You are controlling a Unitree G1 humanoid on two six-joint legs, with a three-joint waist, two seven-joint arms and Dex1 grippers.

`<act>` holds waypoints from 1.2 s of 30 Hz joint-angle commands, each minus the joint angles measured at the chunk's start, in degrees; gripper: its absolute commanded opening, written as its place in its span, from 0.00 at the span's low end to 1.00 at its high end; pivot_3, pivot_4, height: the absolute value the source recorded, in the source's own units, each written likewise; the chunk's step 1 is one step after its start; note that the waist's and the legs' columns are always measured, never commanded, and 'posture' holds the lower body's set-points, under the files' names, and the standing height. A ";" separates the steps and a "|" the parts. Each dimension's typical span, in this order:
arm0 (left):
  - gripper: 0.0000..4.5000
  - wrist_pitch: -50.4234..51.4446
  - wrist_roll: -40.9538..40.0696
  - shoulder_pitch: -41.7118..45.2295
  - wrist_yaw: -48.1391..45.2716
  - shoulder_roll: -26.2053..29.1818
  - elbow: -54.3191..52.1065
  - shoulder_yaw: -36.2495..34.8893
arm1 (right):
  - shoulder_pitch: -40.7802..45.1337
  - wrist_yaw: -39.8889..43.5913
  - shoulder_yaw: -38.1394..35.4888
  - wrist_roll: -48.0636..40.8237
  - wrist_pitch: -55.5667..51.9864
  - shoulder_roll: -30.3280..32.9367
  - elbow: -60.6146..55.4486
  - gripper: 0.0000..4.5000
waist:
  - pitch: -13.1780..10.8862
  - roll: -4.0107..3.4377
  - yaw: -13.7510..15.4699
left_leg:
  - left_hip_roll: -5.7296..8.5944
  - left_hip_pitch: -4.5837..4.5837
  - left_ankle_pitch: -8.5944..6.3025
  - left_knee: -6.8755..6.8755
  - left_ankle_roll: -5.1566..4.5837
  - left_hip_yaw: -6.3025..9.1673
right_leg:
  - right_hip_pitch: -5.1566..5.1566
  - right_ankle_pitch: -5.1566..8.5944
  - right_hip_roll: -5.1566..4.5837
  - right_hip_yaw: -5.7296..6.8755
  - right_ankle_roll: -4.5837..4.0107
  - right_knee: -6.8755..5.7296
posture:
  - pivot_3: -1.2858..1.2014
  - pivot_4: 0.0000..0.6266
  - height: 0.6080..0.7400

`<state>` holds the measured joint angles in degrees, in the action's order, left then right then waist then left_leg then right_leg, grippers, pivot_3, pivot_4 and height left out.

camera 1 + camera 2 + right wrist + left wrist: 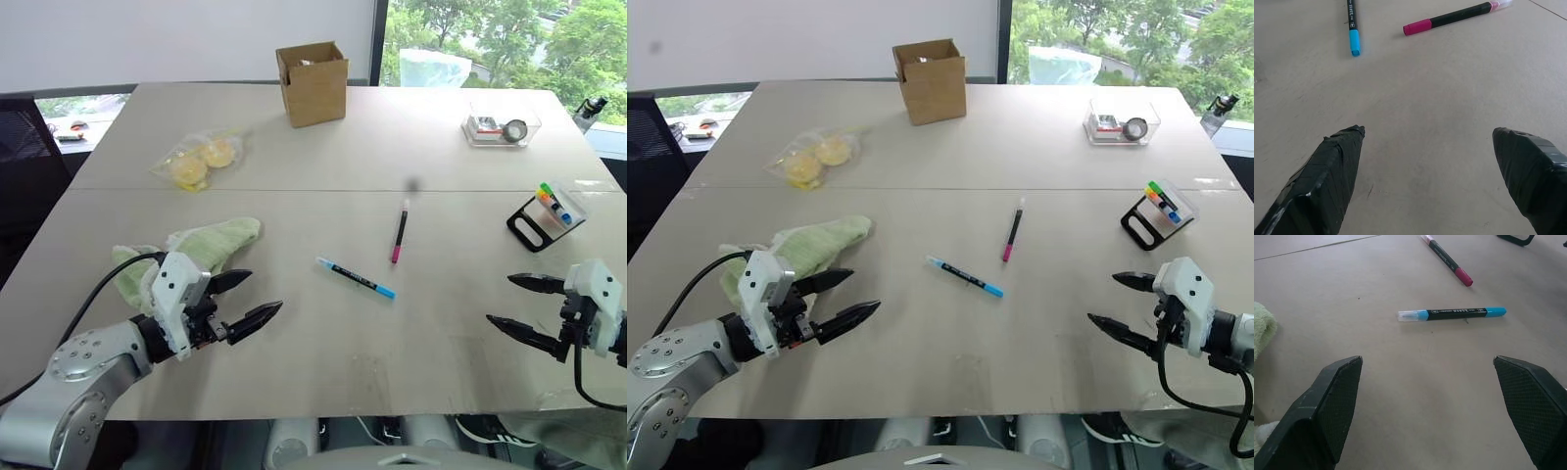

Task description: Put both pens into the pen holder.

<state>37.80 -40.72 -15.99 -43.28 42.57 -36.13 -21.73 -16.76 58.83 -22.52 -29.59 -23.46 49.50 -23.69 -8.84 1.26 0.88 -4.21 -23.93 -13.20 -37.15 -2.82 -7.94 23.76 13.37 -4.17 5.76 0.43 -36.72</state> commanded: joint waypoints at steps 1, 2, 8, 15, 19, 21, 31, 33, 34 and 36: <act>0.99 -1.86 -0.03 0.56 -0.20 -0.31 -2.20 0.68 | 2.71 -1.66 0.96 0.12 -1.44 0.97 -3.10 1.00 | 0.00 0.00 -0.01 | 0.00 0.00 0.00 0.00 0.00 0.00 | 0.00 0.02 0.01 0.00 0.03 0.00 | 0.52 0.24 1.00; 0.99 -1.97 -0.08 1.19 0.08 -0.48 -2.69 1.28 | 4.90 -3.32 3.65 0.63 -4.05 2.02 -5.50 1.00 | -0.01 -0.01 -0.15 | 0.00 0.00 -0.01 -0.01 0.00 0.00 | 0.00 0.02 0.01 0.00 0.04 0.00 | 0.52 0.24 1.00; 0.99 -4.18 1.96 2.80 -1.85 1.09 -3.11 3.81 | 24.24 -10.03 16.95 -1.68 -20.05 2.20 -9.00 1.00 | -0.04 0.01 -0.42 | 0.03 0.18 -0.15 -0.18 0.24 0.36 | 0.05 -0.14 0.06 -0.08 -0.22 -0.01 | 0.52 0.24 1.00; 0.99 -6.16 3.35 2.64 -3.23 1.92 -4.19 4.63 | 54.36 -29.67 32.32 5.40 -47.36 -14.49 4.87 1.00 | -0.01 0.03 -0.41 | 0.04 -0.03 -0.02 -0.15 0.06 0.44 | 0.23 -0.30 0.12 -0.06 -0.50 -0.07 | 0.52 0.24 1.00; 0.99 -7.92 4.09 2.27 -3.37 1.21 -4.43 4.83 | 65.52 -40.98 32.68 11.42 -59.11 -27.82 18.46 1.00 | 0.06 0.02 -0.38 | 0.06 -0.49 0.15 -0.16 0.31 0.37 | 0.61 -0.42 0.14 -0.04 -0.35 -0.11 | 0.52 0.24 1.00; 0.99 -9.73 3.72 2.25 -4.00 0.56 -4.63 4.30 | 68.52 -43.38 31.02 12.84 -61.87 -31.77 22.74 1.00 | 0.07 0.03 -0.17 | 0.11 -0.92 0.19 -0.22 0.33 0.32 | 1.01 -0.48 0.34 -0.02 -0.28 -0.23 | 0.52 0.24 1.00; 0.99 -14.89 -0.75 4.15 -6.29 -0.95 -5.04 0.23 | 72.41 -45.52 33.30 17.23 -59.29 -33.12 33.49 1.00 | 0.07 0.01 -0.98 | 0.15 -0.84 0.18 -0.25 0.31 0.32 | 0.91 -0.47 0.37 0.26 -0.22 -0.18 | 0.52 0.24 1.00; 0.99 -15.16 -0.53 4.16 -5.83 -1.34 -5.17 0.52 | 72.89 -46.06 32.39 17.96 -57.38 -34.20 36.85 1.00 | 0.09 0.03 -1.60 | 0.14 -0.78 0.19 -0.25 0.31 0.34 | 0.90 -0.48 0.39 0.25 -0.22 -0.27 | 0.52 0.24 1.00; 1.00 -15.22 -0.43 4.20 -5.60 -1.52 -5.24 0.67 | 73.30 -46.32 31.69 18.18 -56.47 -34.83 38.75 0.87 | 0.10 0.03 -1.79 | 0.12 -0.76 0.20 -0.27 0.32 0.35 | 0.89 -0.48 0.42 0.24 -0.21 -0.32 | 0.52 0.24 1.00; 1.00 -15.34 -0.18 4.20 -5.33 -1.76 -5.24 1.02 | 75.10 -46.69 29.38 18.02 -55.44 -36.41 44.00 0.70 | 0.15 0.08 -1.97 | 0.07 -0.68 0.24 -0.27 0.36 0.32 | 0.88 -0.49 0.50 0.16 -0.22 -0.37 | 0.52 0.24 1.00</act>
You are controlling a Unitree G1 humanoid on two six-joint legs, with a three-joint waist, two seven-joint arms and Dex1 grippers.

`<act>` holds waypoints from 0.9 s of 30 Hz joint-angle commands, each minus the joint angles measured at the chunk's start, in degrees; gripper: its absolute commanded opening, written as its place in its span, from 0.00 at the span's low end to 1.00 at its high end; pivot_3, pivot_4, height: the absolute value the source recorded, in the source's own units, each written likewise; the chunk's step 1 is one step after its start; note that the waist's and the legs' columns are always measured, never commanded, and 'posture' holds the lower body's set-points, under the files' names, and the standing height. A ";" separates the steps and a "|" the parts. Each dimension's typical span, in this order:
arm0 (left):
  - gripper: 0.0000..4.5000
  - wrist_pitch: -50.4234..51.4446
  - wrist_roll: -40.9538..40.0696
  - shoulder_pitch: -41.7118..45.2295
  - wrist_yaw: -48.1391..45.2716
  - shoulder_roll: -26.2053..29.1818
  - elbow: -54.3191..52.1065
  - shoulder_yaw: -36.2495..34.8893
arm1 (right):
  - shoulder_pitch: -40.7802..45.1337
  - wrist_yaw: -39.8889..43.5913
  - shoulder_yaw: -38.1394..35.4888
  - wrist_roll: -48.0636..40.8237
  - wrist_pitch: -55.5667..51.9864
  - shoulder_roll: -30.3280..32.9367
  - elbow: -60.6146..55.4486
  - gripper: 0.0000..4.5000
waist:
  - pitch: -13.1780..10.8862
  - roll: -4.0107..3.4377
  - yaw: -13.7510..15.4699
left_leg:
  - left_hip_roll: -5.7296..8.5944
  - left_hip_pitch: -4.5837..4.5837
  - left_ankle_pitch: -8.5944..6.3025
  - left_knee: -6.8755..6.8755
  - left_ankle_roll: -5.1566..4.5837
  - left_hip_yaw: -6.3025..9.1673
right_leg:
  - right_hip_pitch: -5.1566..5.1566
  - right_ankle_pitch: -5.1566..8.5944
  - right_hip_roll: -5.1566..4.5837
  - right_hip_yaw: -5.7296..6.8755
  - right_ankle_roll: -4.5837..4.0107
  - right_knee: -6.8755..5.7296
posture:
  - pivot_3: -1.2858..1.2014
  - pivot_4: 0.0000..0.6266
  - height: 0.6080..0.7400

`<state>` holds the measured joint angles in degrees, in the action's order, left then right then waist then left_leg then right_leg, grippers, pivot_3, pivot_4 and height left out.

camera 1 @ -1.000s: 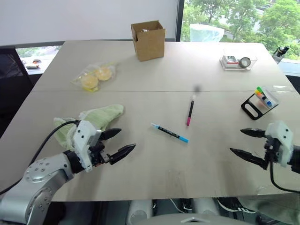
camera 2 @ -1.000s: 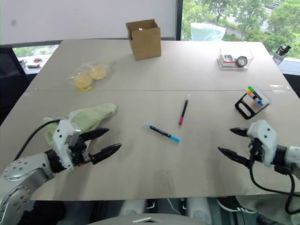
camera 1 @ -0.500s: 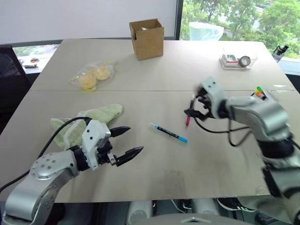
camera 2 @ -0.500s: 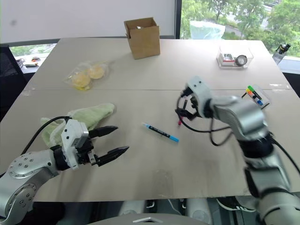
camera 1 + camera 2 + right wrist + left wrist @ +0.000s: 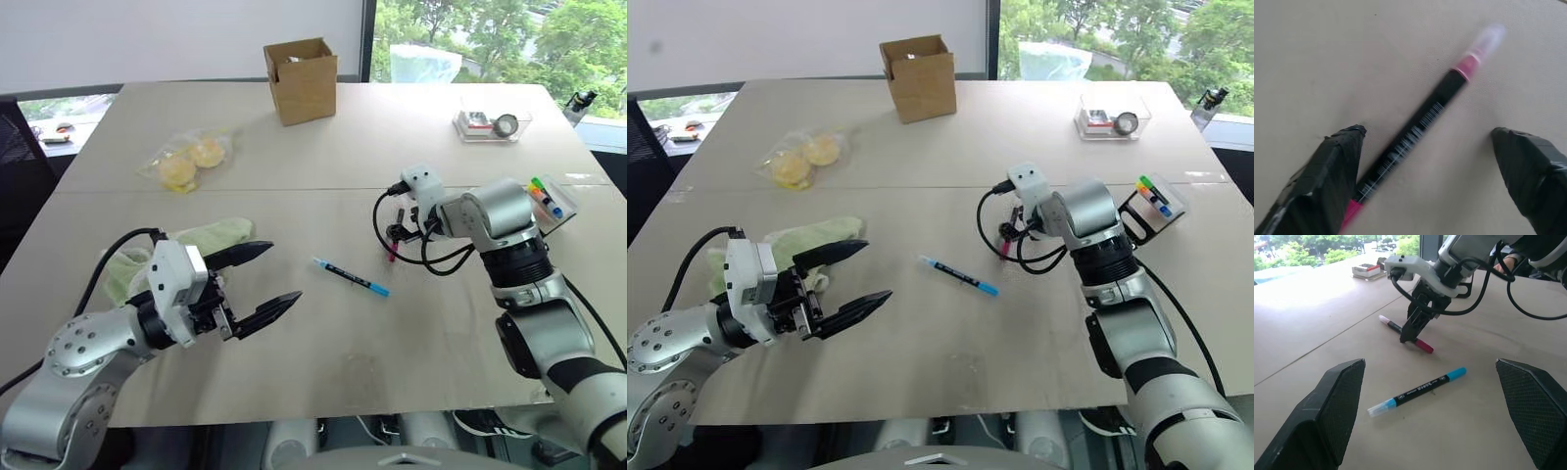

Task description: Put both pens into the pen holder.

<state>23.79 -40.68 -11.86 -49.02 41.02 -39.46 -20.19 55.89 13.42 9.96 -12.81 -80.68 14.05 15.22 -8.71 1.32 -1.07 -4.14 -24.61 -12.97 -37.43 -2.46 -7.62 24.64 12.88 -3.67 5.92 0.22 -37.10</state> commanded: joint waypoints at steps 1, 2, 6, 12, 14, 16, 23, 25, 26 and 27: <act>1.00 -1.45 0.03 0.02 0.53 -0.30 -1.67 -0.32 | 3.71 -1.52 -4.18 1.24 2.67 -1.70 7.96 0.60 | 0.02 0.03 -0.04 | -0.01 0.01 0.02 0.00 0.02 0.01 | 0.00 0.00 0.01 0.00 0.00 -0.02 | 0.52 0.24 1.00; 1.00 -1.56 0.23 -0.03 0.70 -0.41 -1.31 -0.18 | 4.86 -1.71 -4.90 1.39 3.56 -2.29 10.42 0.49 | 0.03 0.03 -0.07 | -0.02 0.03 0.02 -0.01 0.03 0.01 | 0.00 0.00 0.02 -0.01 0.00 -0.05 | 0.52 0.24 1.00; 1.00 -1.95 1.06 -0.05 1.34 -1.00 0.06 0.32 | 8.39 -1.69 -5.39 2.85 6.69 -3.67 18.78 0.04 | 0.06 0.06 -0.08 | -0.03 0.03 0.03 -0.02 0.04 0.00 | 0.00 -0.01 0.03 -0.05 -0.02 -0.07 | 0.52 0.24 1.00; 1.00 -2.16 1.84 -0.96 2.06 -1.54 -0.78 0.53 | 6.04 5.57 2.74 4.83 10.62 -0.13 15.84 0.02 | 0.35 0.24 -0.47 | -0.04 0.07 0.03 -0.02 0.04 -0.06 | -0.01 -0.01 0.03 -0.16 -0.03 -0.06 | 0.52 0.24 1.00; 1.00 -2.34 2.10 -1.37 2.34 -1.70 -1.03 0.58 | 3.96 9.13 4.00 4.26 12.76 2.41 11.04 0.02 | 0.37 0.22 -0.28 | -0.03 0.08 0.02 -0.02 0.03 -0.04 | -0.05 -0.01 -0.01 -0.17 -0.02 -0.06 | 0.52 0.24 1.00; 1.00 -2.43 2.21 -1.52 2.58 -1.80 -1.28 0.70 | 2.56 11.09 2.37 3.04 14.44 3.88 7.80 0.02 | 0.34 0.18 0.04 | -0.01 0.06 0.02 -0.03 0.03 -0.03 | -0.05 0.00 -0.04 -0.19 -0.02 -0.05 | 0.52 0.24 1.00; 1.00 -2.86 3.62 -1.91 5.57 -3.85 -1.75 1.43 | -5.89 22.54 -26.65 -17.74 27.57 9.51 -18.03 0.02 | 0.15 -0.13 0.59 | -0.02 -0.14 0.02 0.01 0.05 0.04 | 0.03 -0.01 0.00 -0.22 -0.01 0.08 | 0.52 0.24 1.00; 1.00 -3.06 3.76 -1.89 5.82 -4.13 -1.56 1.53 | -7.55 21.20 -30.53 -19.89 27.40 11.12 -21.48 0.02 | 0.19 -0.09 0.64 | -0.02 -0.12 0.02 0.04 0.06 0.06 | 0.01 0.00 0.00 -0.19 0.00 0.09 | 0.52 0.24 1.00; 1.00 -2.86 3.49 -1.03 6.50 -4.54 -1.35 1.88 | -10.18 20.89 -32.50 -19.12 29.78 13.01 -23.99 0.02 | 0.22 -0.04 0.67 | -0.03 -0.11 0.01 0.06 0.06 0.06 | 0.00 0.01 0.01 -0.17 0.01 0.10 | 0.52 0.24 1.00; 1.00 -2.26 2.70 0.49 7.55 -5.23 -1.04 2.52 | -14.13 20.15 -33.09 -15.67 34.16 15.58 -26.21 0.02 | 0.26 0.00 1.07 | -0.03 -0.11 0.01 0.08 0.06 0.07 | 0.00 0.01 0.03 -0.17 0.01 0.14 | 0.52 0.24 1.00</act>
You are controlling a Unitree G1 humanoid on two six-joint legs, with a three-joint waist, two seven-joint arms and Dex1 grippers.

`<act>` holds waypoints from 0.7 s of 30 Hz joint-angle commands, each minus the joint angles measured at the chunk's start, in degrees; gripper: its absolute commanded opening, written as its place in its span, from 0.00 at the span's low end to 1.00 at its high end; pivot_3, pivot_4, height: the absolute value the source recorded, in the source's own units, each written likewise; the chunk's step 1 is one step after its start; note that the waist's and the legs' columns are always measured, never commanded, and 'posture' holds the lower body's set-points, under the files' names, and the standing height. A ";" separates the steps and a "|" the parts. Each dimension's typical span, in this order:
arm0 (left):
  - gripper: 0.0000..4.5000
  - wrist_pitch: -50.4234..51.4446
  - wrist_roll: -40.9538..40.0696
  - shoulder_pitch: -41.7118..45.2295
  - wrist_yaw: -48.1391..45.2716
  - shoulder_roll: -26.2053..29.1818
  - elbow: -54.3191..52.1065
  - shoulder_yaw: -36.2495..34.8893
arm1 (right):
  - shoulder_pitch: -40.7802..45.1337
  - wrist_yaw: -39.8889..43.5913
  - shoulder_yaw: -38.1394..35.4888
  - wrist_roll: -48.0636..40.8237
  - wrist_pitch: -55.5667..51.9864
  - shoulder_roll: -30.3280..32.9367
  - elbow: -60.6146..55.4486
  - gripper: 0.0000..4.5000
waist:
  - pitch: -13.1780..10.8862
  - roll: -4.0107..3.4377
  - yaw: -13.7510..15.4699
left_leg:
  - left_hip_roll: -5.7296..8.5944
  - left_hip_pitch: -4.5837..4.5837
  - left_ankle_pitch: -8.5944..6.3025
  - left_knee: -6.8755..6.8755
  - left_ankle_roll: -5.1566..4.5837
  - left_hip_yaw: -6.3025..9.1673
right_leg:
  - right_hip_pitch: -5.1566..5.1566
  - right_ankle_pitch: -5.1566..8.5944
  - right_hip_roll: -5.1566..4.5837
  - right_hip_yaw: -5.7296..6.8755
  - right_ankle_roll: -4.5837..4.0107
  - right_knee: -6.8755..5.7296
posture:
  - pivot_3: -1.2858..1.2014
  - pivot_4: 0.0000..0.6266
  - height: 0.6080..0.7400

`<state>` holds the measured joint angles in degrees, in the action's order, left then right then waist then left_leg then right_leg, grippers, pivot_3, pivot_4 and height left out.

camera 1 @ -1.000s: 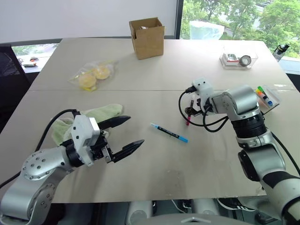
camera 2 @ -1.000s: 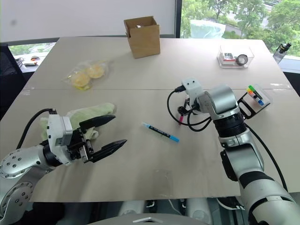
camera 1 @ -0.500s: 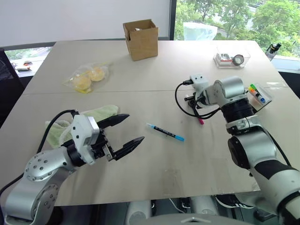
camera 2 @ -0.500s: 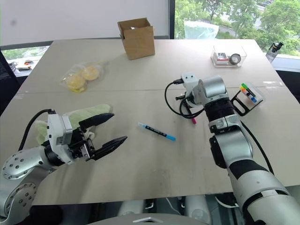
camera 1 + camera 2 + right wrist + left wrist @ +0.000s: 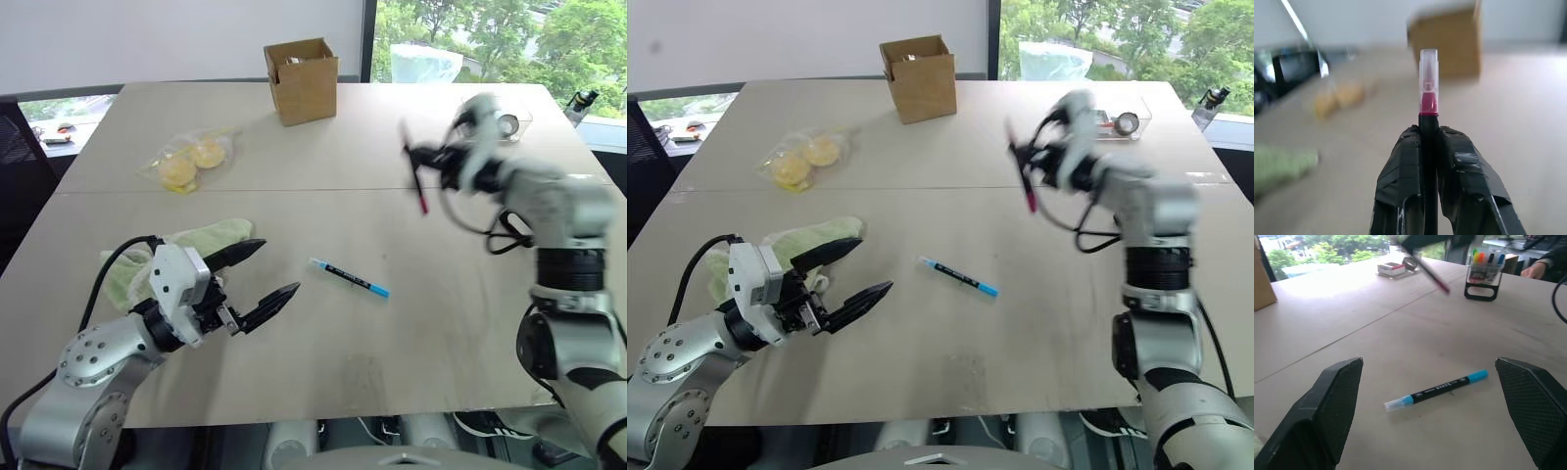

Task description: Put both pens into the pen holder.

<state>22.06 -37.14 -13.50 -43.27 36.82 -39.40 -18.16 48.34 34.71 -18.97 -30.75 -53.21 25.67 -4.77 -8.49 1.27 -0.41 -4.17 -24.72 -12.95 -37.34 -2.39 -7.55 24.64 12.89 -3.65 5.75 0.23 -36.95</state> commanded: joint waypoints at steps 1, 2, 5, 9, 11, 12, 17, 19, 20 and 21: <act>1.00 0.37 -2.26 3.73 2.88 -1.80 -0.71 0.97 | -10.36 -2.27 -3.74 6.46 11.95 6.09 -7.51 0.02 | 0.05 0.07 0.47 | 0.01 0.00 0.00 0.01 0.00 0.07 | -0.07 0.01 -0.01 0.05 0.01 0.07 | 0.52 0.24 1.00; 1.00 1.60 -4.21 5.24 3.99 -2.60 -0.48 1.35 | -13.49 -3.24 -3.02 10.18 17.28 7.47 -7.91 0.02 | 0.06 0.06 0.75 | 0.02 0.03 0.00 0.00 0.00 0.07 | -0.10 0.02 -0.01 0.05 0.02 0.07 | 0.52 0.24 1.00; 1.00 4.02 -6.86 8.81 3.89 -2.77 -0.37 3.63 | -16.70 -9.64 -2.66 15.77 28.03 6.02 -6.66 0.02 | -0.05 -0.11 0.41 | 0.07 0.08 0.00 -0.06 -0.02 -0.03 | -0.10 0.06 -0.02 -0.06 0.11 0.04 | 0.52 0.24 1.00; 1.00 6.50 -9.27 13.94 2.57 -1.79 1.30 5.99 | -19.62 -13.06 0.13 22.68 41.68 4.92 -2.14 0.02 | -0.07 -0.14 -0.64 | 0.08 0.57 0.01 -0.08 -0.06 -0.22 | -0.22 -0.03 0.20 -0.39 0.36 -0.13 | 0.52 0.24 1.00; 1.00 6.47 -8.64 15.63 1.39 -1.14 2.74 6.68 | -19.92 -14.05 0.78 23.85 45.87 4.14 0.52 0.02 | -0.06 -0.14 -0.59 | 0.02 1.05 -0.10 -0.06 -0.19 -0.14 | -0.68 0.01 0.31 -0.37 0.33 -0.11 | 0.52 0.24 1.00; 1.00 6.40 -8.38 16.26 1.06 -0.92 3.34 6.87 | -19.94 -14.38 1.05 24.24 47.69 3.92 1.74 0.02 | -0.06 -0.14 -0.59 | -0.02 1.07 -0.12 -0.05 -0.22 -0.09 | -0.73 0.03 0.35 -0.37 0.30 -0.08 | 0.52 0.24 1.00; 1.00 6.10 -8.06 17.46 0.98 -0.64 4.08 6.95 | -19.65 -14.91 2.69 26.21 54.32 4.25 7.85 0.02 | -0.07 -0.15 -0.44 | -0.02 0.97 0.00 -0.04 -0.01 -0.13 | -0.69 -0.03 0.34 -0.62 0.24 0.02 | 0.52 0.24 1.00; 1.00 5.94 -7.80 17.00 1.39 -0.80 3.60 6.93 | -19.93 -15.46 3.27 27.70 57.97 4.56 11.10 0.02 | -0.07 -0.15 -0.38 | -0.01 0.96 0.01 -0.04 0.00 -0.18 | -0.69 -0.09 0.33 -0.72 0.13 0.08 | 0.52 0.24 1.00; 1.00 5.88 -7.69 16.64 1.60 -0.89 3.24 6.95 | -20.10 -15.60 3.70 28.61 59.98 4.84 12.88 0.02 | -0.07 -0.15 -0.33 | 0.00 0.96 0.01 -0.04 0.00 -0.19 | -0.69 -0.10 0.33 -0.73 0.12 0.09 | 0.52 0.24 1.00; 1.00 5.83 -7.57 16.32 1.84 -1.00 2.92 6.98 | -20.17 -16.05 3.99 29.57 62.01 5.09 14.59 0.02 | -0.07 -0.15 -0.32 | 0.00 0.95 0.01 -0.04 0.00 -0.19 | -0.70 -0.09 0.33 -0.73 0.12 0.11 | 0.52 0.24 1.00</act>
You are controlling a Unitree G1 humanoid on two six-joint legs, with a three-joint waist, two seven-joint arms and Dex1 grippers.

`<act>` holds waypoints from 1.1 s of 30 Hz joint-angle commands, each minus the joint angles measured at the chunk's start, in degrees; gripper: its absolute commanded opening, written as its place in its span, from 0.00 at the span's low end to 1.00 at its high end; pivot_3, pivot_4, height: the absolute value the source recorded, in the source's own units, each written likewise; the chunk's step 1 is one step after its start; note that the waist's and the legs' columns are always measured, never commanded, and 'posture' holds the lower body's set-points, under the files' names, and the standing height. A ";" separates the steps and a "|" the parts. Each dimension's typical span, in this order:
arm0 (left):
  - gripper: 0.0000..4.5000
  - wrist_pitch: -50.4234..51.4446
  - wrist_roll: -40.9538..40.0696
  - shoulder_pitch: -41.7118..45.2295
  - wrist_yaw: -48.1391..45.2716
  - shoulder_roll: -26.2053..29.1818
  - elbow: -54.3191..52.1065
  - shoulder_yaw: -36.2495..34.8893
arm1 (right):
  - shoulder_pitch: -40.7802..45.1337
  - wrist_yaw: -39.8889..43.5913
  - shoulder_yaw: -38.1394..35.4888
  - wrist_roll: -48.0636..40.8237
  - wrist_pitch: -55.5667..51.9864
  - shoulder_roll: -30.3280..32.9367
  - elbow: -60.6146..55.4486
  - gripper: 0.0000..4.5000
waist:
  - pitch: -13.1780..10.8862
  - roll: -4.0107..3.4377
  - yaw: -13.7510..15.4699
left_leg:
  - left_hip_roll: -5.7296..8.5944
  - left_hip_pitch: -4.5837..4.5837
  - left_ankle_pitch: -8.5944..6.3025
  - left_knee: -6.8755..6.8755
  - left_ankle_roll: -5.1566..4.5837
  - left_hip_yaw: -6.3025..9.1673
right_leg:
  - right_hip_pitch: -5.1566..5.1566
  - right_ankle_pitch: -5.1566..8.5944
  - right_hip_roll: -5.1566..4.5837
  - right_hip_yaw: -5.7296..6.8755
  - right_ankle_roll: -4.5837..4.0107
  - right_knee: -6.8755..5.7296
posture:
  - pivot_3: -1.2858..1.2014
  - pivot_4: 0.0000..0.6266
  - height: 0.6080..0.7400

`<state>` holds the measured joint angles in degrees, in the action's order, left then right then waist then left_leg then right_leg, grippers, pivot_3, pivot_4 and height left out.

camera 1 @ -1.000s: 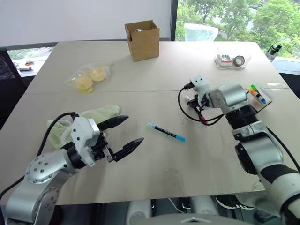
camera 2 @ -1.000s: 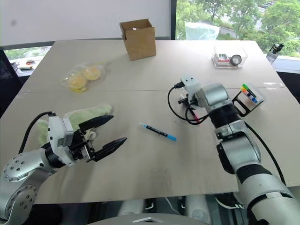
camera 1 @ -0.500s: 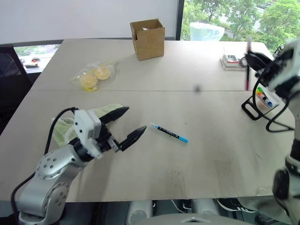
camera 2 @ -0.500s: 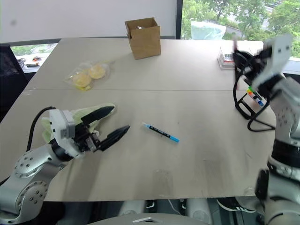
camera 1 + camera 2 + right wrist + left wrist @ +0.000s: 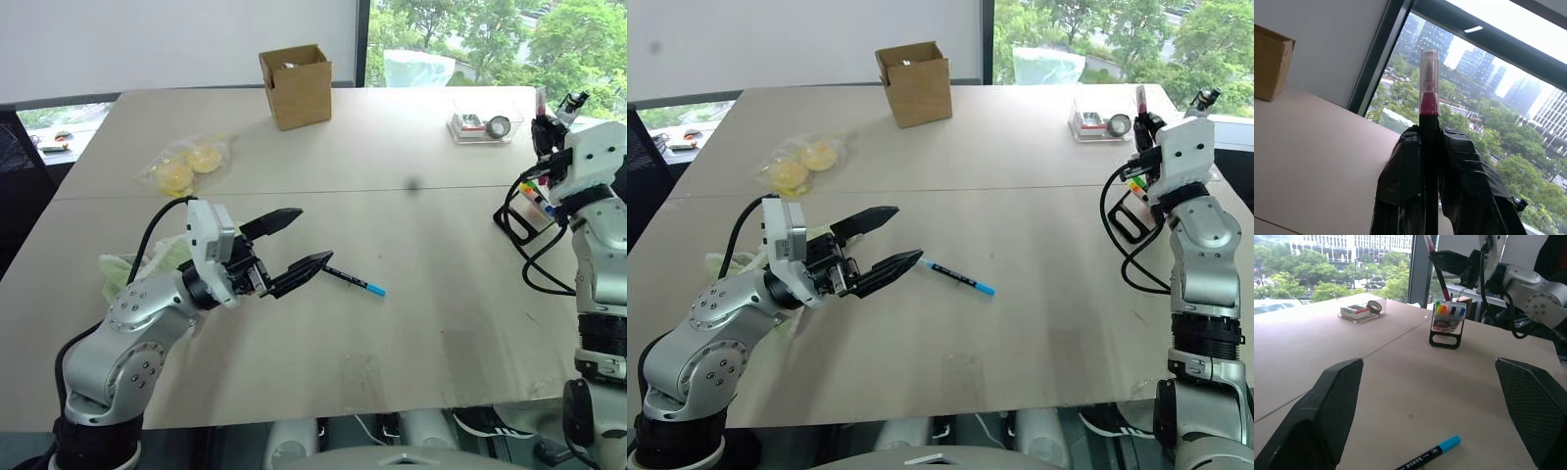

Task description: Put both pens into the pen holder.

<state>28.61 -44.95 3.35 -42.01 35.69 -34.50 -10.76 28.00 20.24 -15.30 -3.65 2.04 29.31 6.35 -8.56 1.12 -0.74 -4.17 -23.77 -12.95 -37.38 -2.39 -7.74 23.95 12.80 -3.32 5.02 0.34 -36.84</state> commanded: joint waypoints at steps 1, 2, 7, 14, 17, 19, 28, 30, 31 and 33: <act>1.00 -0.75 0.32 -0.81 0.81 0.02 -2.26 -0.42 | 0.22 -2.17 0.51 3.24 8.36 1.66 5.02 0.02 | 0.00 0.00 0.00 | 0.00 0.00 0.00 0.02 0.00 0.00 | 0.00 0.00 0.00 0.00 0.00 0.03 | 0.52 0.24 1.00; 1.00 -0.73 0.34 -1.12 1.06 -0.07 -2.62 -0.45 | 0.27 -2.22 0.86 3.77 9.91 2.00 6.69 0.02 | 0.00 0.00 -0.02 | 0.00 0.00 0.00 0.02 0.00 -0.01 | 0.00 0.00 0.00 -0.01 0.00 0.03 | 0.52 0.24 1.00; 1.00 -0.88 0.66 -2.29 1.88 0.08 -3.63 -0.68 | 0.29 -2.20 1.89 5.58 16.83 3.99 14.14 0.02 | -0.01 -0.01 -0.05 | 0.00 0.04 0.00 0.02 0.00 -0.02 | 0.00 0.07 0.00 -0.03 0.10 0.01 | 0.52 0.24 1.00; 1.00 -1.27 0.78 -3.12 1.97 0.44 -3.23 -1.59 | -2.53 -2.42 -0.01 3.52 15.54 5.63 9.22 0.83 | -0.01 -0.01 -0.02 | -0.01 0.04 0.00 0.02 0.00 -0.02 | -0.01 0.06 -0.02 -0.03 0.11 0.00 | 0.52 0.24 1.00; 1.00 -1.67 1.18 -3.68 1.60 0.55 -2.56 -1.75 | -3.79 -3.79 -0.70 3.02 9.86 4.96 2.07 0.99 | -0.01 -0.01 -0.03 | -0.02 0.04 0.00 0.04 0.01 -0.01 | 0.00 0.06 -0.03 -0.03 0.11 0.00 | 0.52 0.24 1.00; 1.00 -1.96 1.67 -4.55 1.11 0.91 -1.78 -2.34 | -3.64 -2.55 0.66 0.41 1.82 3.92 -5.07 0.99 | -0.01 -0.02 -0.18 | -0.02 0.04 0.00 0.04 0.01 -0.02 | 0.01 0.06 -0.03 -0.05 0.12 0.00 | 0.52 0.24 1.00; 1.00 -4.86 4.13 -15.32 -8.59 6.75 0.98 -8.12 | 3.20 13.07 21.04 -23.77 -51.02 3.41 -32.73 0.99 | 0.00 0.00 -0.11 | -0.12 0.03 -0.16 0.14 -0.22 0.12 | 0.12 0.14 -0.27 0.11 -0.16 -0.03 | 0.52 0.24 1.00; 1.00 -4.93 4.23 -16.69 -9.92 7.77 1.31 -9.07 | 5.94 13.94 25.95 -24.18 -57.96 3.50 -33.09 0.99 | -0.02 -0.03 0.31 | -0.08 -0.07 -0.17 0.13 -0.23 0.16 | 0.15 0.11 -0.38 0.21 -0.25 -0.01 | 0.52 0.24 1.00; 1.00 -4.83 4.36 -17.35 -10.32 8.16 1.30 -9.60 | 7.86 14.59 28.69 -23.68 -60.37 3.87 -32.73 0.99 | -0.02 -0.03 0.46 | -0.02 -0.11 -0.17 0.13 -0.23 0.20 | 0.21 0.11 -0.50 0.30 -0.26 0.00 | 0.52 0.24 1.00; 1.00 -4.76 4.67 -18.47 -10.47 8.54 1.04 -10.29 | 11.16 16.37 32.92 -23.43 -63.06 4.34 -31.79 0.99 | -0.03 -0.04 0.59 | 0.10 -0.21 -0.24 0.12 -0.18 0.20 | 0.26 0.12 -0.71 0.38 -0.28 0.05 | 0.52 0.24 1.00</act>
<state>24.80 -40.56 -14.69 -51.76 43.45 -32.45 -19.39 36.54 35.01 15.97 -27.15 -58.55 32.64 -24.20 -8.59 1.08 -0.15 -4.05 -24.00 -13.24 -37.30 -2.61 -7.56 24.22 12.92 -4.06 5.39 0.07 -36.77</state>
